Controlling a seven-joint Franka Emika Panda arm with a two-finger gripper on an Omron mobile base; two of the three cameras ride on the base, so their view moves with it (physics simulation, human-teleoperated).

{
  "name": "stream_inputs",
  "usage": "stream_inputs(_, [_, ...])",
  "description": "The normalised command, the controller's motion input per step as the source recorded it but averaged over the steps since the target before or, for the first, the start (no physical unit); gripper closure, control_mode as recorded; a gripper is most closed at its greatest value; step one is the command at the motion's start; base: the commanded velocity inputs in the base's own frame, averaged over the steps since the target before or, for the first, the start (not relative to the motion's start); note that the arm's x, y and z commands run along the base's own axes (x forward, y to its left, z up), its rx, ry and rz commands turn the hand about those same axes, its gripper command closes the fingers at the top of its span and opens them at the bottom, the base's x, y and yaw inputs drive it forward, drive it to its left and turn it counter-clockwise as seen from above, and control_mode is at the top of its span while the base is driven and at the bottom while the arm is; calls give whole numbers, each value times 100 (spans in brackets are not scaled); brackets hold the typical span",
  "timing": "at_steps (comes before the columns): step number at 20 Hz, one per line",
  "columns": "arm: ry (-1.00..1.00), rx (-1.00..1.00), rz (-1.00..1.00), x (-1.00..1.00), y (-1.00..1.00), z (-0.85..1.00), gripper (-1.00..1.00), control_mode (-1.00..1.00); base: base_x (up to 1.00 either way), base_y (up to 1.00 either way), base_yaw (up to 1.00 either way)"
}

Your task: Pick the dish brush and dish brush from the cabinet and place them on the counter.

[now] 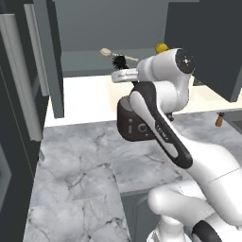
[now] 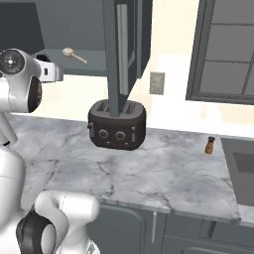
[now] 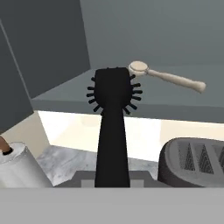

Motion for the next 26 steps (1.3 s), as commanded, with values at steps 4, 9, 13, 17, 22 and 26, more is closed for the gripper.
stream_inputs(4, [0, 0, 4, -35, -1, -44, 100, -100, 0, 0, 0])
stream_inputs(9, [3, 0, 3, -12, 0, -48, 100, -100, 0, 0, 0])
stream_inputs(13, [5, 0, 2, 0, 0, -49, 100, -100, 0, 0, 0])
stream_inputs(17, [2, 0, 3, 4, 0, -47, 100, -100, 0, 0, 0])
stream_inputs(22, [0, 0, 3, 18, 0, -43, 100, -100, 0, 0, 0])
stream_inputs(26, [0, 0, 3, 27, 2, -43, 100, -100, 0, 0, 0])
